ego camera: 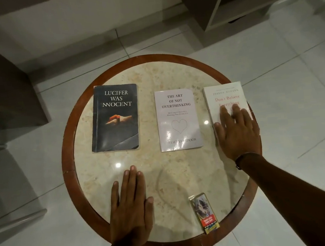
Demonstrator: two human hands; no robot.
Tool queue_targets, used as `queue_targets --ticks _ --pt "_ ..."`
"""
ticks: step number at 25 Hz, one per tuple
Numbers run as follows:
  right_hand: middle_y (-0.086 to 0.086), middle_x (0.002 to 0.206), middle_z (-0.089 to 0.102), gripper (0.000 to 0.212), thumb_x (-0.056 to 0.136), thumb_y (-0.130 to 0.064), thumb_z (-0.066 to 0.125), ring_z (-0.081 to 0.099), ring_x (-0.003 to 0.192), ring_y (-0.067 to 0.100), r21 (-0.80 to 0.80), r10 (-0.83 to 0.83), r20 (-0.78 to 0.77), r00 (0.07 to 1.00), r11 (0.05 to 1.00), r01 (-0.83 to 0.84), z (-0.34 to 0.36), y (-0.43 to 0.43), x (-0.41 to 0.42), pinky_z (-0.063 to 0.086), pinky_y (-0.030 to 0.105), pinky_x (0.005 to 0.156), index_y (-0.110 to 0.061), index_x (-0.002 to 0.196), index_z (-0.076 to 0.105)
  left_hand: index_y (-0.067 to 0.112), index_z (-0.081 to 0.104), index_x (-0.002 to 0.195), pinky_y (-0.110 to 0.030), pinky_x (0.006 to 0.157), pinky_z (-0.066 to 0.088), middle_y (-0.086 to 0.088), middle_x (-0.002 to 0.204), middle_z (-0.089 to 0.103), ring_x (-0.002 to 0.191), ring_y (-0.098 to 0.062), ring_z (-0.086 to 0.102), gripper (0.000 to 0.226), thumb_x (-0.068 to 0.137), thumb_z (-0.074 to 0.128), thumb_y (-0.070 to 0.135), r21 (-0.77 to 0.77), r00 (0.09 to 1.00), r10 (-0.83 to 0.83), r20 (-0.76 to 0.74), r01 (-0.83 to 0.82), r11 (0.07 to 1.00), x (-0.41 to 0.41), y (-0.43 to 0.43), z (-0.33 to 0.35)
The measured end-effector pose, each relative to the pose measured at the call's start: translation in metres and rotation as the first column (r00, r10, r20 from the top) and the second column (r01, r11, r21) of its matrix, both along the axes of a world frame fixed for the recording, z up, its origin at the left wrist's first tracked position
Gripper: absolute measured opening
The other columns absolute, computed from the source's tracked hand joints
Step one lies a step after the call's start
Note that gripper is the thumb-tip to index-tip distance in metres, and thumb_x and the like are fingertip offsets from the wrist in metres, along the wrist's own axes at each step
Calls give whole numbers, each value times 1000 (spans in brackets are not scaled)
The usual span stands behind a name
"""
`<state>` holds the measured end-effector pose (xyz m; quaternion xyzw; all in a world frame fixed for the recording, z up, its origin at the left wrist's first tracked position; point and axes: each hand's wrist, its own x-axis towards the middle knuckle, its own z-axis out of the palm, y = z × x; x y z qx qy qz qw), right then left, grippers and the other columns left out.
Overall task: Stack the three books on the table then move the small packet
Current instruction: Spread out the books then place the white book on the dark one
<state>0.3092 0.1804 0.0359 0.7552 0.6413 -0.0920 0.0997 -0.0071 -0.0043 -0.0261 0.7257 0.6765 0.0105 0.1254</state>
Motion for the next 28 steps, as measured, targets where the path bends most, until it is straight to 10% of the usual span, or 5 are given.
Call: queue_targets --ticks 7,13,17,21,28 --pt "16 135 57 62 97 -57 52 54 124 39 8 -247 -183 952 968 252 28 8 -93 47 55 96 -10 138 51 11 28 168 -52 135 12 -13 179 23 167 -31 19 71 105 35 43 -22 1000 -9 15 10 1000 1 1 5" --pt "13 135 61 104 61 -43 97 59 128 37 -364 -707 -360 608 707 606 28 26 -131 50 53 106 -10 142 41 13 21 170 -53 134 15 -11 181 19 167 -29 18 71 107 28 46 -41 1000 -11 23 12 999 1 0 5" --pt "14 119 77 38 81 -12 82 74 104 35 -432 -693 -558 456 712 554 35 29 -106 63 47 92 -8 117 71 14 15 171 -52 133 14 -9 182 13 169 -26 10 72 108 23 48 -48 1000 -9 30 11 999 1 -1 2" --pt "-6 89 82 24 92 -8 74 78 83 18 -349 -551 -754 358 797 493 69 24 -94 65 29 55 -26 107 72 15 13 171 -50 134 11 -6 183 8 169 -23 5 73 108 24 49 -55 999 -4 45 7 998 4 1 1" --pt "10 102 82 24 91 -5 76 80 95 34 -410 -517 -812 270 835 367 59 48 -200 67 52 75 -11 114 70 16 16 171 -49 133 11 -3 183 9 169 -21 5 73 107 33 47 -61 998 8 62 -4 998 3 1 3"
